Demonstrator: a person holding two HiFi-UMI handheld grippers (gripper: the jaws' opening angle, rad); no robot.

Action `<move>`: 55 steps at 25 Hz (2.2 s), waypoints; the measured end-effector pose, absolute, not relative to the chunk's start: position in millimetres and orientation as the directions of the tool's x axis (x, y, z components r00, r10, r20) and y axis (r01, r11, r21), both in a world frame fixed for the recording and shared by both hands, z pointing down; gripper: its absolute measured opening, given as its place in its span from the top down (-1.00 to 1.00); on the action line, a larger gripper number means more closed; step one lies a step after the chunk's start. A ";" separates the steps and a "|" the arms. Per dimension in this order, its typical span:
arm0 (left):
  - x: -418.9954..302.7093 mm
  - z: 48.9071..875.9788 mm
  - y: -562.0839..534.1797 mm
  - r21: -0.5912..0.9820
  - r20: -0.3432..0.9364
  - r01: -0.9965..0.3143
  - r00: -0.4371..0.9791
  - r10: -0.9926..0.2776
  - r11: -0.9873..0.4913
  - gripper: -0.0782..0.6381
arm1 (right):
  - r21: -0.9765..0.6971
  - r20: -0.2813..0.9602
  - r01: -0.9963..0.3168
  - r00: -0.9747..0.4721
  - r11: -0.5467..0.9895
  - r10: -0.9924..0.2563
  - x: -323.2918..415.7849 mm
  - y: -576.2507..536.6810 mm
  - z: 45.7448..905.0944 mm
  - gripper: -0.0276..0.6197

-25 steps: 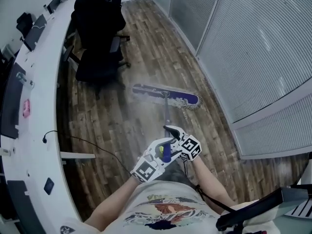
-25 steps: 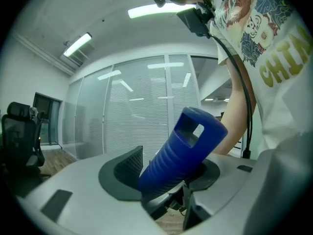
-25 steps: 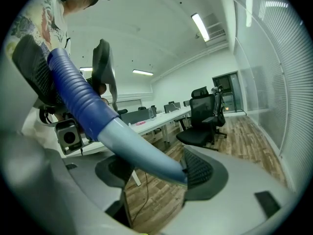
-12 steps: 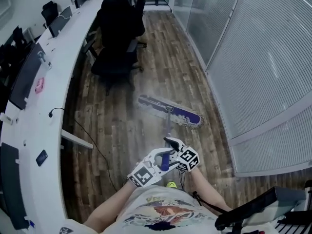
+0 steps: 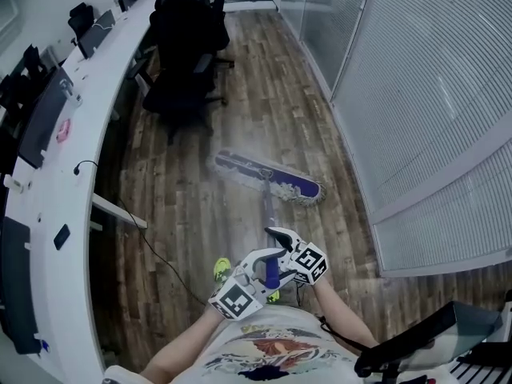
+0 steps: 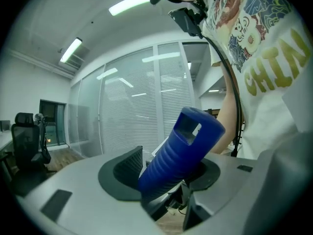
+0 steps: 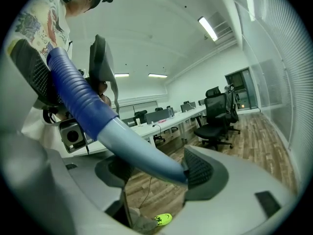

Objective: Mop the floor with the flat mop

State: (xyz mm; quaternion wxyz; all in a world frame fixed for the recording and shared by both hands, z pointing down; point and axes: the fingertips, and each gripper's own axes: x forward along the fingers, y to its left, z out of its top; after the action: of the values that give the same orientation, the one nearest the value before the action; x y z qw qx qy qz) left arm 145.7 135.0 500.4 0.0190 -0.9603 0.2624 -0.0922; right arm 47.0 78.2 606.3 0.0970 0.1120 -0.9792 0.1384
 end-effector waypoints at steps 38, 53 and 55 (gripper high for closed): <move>14.4 489.7 -137.1 -0.003 0.049 -0.543 0.839 -0.542 -0.840 0.19 | -0.229 0.266 -0.194 -0.955 0.954 -0.130 -75.1 -189.0 608.4 0.05; -26.0 500.0 -302.8 0.034 0.068 -0.592 0.805 -0.589 -0.805 0.19 | -0.200 0.258 -0.143 -0.962 0.969 -0.089 -111.4 -351.9 615.4 0.05; -24.8 502.0 -333.6 0.035 0.082 -0.597 0.801 -0.593 -0.802 0.19 | -0.196 0.266 -0.126 -0.961 0.972 -0.071 -110.6 -381.7 616.8 0.05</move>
State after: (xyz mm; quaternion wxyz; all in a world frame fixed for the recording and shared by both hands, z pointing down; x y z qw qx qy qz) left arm -24.8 -333.6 502.0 -0.0296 -0.9485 0.3136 -0.0334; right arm -110.6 -381.7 616.8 0.1299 0.0501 -0.9845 0.1064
